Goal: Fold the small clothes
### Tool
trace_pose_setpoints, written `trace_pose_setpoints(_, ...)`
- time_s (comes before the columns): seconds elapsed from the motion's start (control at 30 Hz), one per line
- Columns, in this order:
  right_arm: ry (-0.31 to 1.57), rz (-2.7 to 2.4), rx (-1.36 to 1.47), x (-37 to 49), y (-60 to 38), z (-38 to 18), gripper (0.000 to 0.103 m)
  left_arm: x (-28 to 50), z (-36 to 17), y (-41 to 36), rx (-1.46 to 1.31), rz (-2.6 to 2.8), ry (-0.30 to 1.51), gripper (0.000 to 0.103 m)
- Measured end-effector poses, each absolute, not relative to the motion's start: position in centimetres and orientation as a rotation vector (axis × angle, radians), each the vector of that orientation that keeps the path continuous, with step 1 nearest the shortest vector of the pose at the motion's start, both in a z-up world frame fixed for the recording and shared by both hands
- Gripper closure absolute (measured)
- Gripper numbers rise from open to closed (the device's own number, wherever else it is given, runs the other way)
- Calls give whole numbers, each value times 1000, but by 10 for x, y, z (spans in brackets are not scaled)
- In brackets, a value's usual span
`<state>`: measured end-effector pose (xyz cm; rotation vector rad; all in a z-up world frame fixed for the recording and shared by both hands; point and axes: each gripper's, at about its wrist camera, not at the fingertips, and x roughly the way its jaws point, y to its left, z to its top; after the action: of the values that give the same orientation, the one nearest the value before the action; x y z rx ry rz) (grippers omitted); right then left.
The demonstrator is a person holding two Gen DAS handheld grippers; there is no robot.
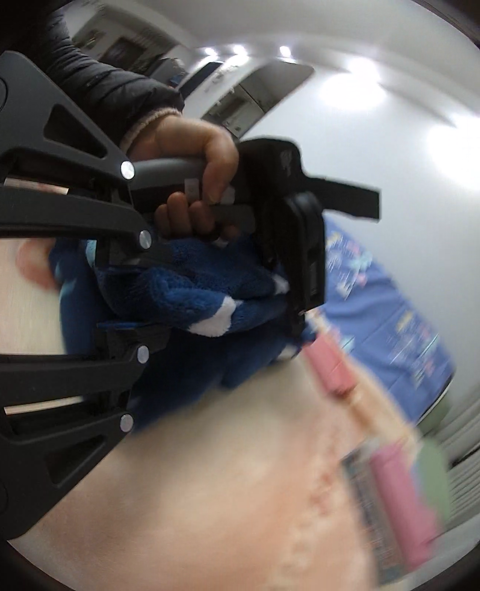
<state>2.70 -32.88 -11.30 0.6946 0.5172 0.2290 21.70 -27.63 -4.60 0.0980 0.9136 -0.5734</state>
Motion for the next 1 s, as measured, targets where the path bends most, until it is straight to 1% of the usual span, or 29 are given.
trace_pose_setpoints(0.03,525,232,724,28,-332,-121,84,216,-48,-282,119,-584,912,51)
trace_pose_setpoints(0.07,527,241,760,28,-337,-129,82,213,-47,-287,143,-610,909,39)
trace_pose_setpoints(0.1,530,254,793,27,-341,-133,80,207,-46,-294,184,-639,899,32)
trace_pose_setpoints(0.17,540,277,839,26,-346,-139,77,203,-46,-300,236,-635,883,32)
trace_pose_setpoints(0.2,542,284,851,27,-347,-140,73,201,-46,-299,241,-636,882,32)
trace_pose_setpoints(0.27,538,294,852,27,-347,-137,69,202,-44,-295,212,-648,885,32)
trace_pose_setpoints(0.3,536,298,849,30,-347,-135,64,203,-43,-294,193,-655,888,32)
trace_pose_setpoints(0.33,533,306,847,29,-346,-133,54,204,-42,-291,176,-665,893,32)
trace_pose_setpoints(0.37,537,330,844,31,-343,-130,50,204,-41,-290,164,-671,896,32)
trace_pose_setpoints(0.4,551,340,831,35,-340,-128,50,204,-40,-290,160,-673,898,32)
trace_pose_setpoints(0.43,559,331,817,39,-340,-126,68,203,-36,-288,157,-675,898,32)
trace_pose_setpoints(0.47,558,300,781,39,-337,-122,80,202,-34,-290,153,-677,898,32)
trace_pose_setpoints(0.53,514,259,759,31,-336,-114,85,198,-17,-281,110,-698,901,32)
trace_pose_setpoints(0.57,479,233,745,23,-336,-108,85,195,-4,-272,82,-716,887,32)
trace_pose_setpoints(0.67,415,207,709,2,-338,-94,86,174,42,-232,90,-711,725,32)
trace_pose_setpoints(0.73,416,199,701,-8,-343,-95,85,162,57,-207,141,-658,659,32)
trace_pose_setpoints(0.77,455,187,701,-5,-348,-104,84,160,54,-196,177,-633,658,34)
trace_pose_setpoints(0.8,508,183,702,3,-350,-114,80,160,47,-192,200,-631,680,50)
trace_pose_setpoints(0.83,570,193,704,12,-351,-126,74,164,27,-192,235,-634,755,60)
trace_pose_setpoints(0.87,610,211,729,20,-354,-139,74,168,8,-194,241,-595,829,72)
trace_pose_setpoints(0.9,614,232,781,19,-359,-145,70,169,-16,-199,288,-566,858,72)
trace_pose_setpoints(0.93,610,249,799,16,-362,-142,65,164,-32,-204,349,-538,817,72)
trace_pose_setpoints(0.97,607,242,774,13,-363,-136,64,158,-43,-211,412,-506,769,74)
trace_pose_setpoints(1.0,598,202,729,8,-363,-127,57,153,-47,-216,431,-485,743,74)
